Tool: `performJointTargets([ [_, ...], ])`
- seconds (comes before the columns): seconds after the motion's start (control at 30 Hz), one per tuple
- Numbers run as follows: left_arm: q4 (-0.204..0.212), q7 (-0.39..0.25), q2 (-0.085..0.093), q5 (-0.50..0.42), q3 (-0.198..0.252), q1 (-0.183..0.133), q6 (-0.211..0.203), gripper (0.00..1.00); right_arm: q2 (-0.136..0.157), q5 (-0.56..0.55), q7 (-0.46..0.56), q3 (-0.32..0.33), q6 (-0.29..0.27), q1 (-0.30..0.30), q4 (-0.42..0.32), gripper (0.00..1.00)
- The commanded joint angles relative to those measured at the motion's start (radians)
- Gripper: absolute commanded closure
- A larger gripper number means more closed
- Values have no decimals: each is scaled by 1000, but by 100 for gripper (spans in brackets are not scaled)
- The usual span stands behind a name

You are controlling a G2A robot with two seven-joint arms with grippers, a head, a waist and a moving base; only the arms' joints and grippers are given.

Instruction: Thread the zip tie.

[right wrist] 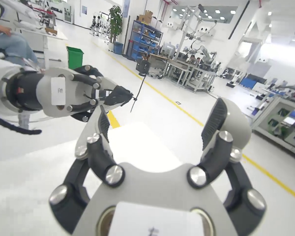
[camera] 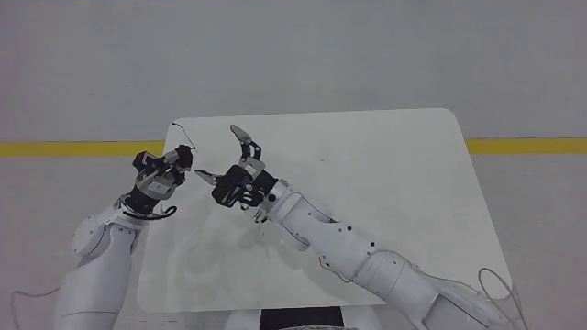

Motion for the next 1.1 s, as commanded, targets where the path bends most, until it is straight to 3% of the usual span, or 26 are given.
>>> performJointTargets([
  [0.0, 0, 0, 0, 1, 0, 0, -1, 100, -1, 0, 2, 9, -3, -4, -3, 0],
  [0.2, 0, 5, 0, 0, 2, 0, 2, 100, 0, 0, 6, 8, -2, -3, -1, 0],
  [0.27, -1, 16, -2, -45, 19, -4, 53, 100, 9, 0, 23, -36, 35, 37, 17, 0],
  [0.37, 1, 22, -1, -75, 25, -11, 97, 100, 20, 0, 29, -99, 100, 70, 43, 0],
  [0.57, 8, 24, -1, -114, 41, -7, 139, 100, 27, 0, 43, -176, 195, 112, 68, 0],
  [0.7, 8, 21, 0, -119, 46, -3, 147, 100, 23, 0, 22, -164, 195, 101, 71, 2],
  [0.73, 8, 21, 0, -119, 46, -3, 147, 100, 22, 0, 15, -162, 195, 97, 73, 43],
  [0.77, 8, 21, 0, -119, 46, -3, 147, 100, 21, 0, 10, -161, 195, 95, 76, 58],
  [0.83, 8, 21, 0, -119, 46, -3, 147, 100, 16, 0, 3, -162, 195, 92, 83, 76],
  [0.87, 8, 21, 0, -119, 46, -3, 147, 100, 14, 0, 1, -162, 192, 91, 86, 82],
  [1.07, 8, 21, 0, -119, 46, -3, 147, 100, 0, 0, -6, -151, 171, 82, 105, 82],
])
